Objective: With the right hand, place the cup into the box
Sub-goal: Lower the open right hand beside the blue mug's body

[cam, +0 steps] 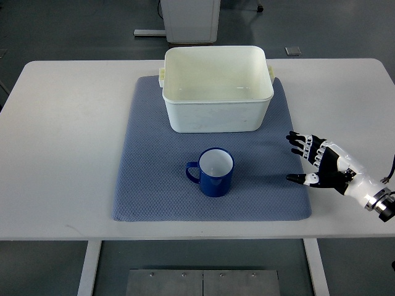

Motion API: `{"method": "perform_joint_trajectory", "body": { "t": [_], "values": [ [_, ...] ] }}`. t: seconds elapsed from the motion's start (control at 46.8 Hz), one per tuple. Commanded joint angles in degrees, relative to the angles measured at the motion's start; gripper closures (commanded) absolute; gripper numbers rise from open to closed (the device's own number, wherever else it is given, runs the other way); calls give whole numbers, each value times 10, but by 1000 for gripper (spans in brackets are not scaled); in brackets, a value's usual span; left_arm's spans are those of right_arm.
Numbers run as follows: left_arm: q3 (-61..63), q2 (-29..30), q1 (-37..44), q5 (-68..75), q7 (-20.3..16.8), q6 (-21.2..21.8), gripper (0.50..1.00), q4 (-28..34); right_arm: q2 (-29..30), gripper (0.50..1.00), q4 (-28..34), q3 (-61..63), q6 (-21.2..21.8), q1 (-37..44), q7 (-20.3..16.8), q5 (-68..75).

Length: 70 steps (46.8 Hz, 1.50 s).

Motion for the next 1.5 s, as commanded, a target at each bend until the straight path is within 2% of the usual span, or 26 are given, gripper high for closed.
{"method": "perform_joint_trajectory", "body": {
  "t": [0.0,0.278,0.427,1.474],
  "values": [
    [0,0,0,0,0,-1,500,0,12,500,0,-16,-12,14,0,-6],
    [0,0,0,0,-1,0,500,0,53,500,-1,-94,-70,66,0,-7],
    [0,0,0,0,-1,0,500,0,70,500,-6,-114,-88,88,0,-8],
    [0,0,0,0,-1,0,500,-1,128,500,-11,-147,-106,107,-4,-8]
  ]
}}
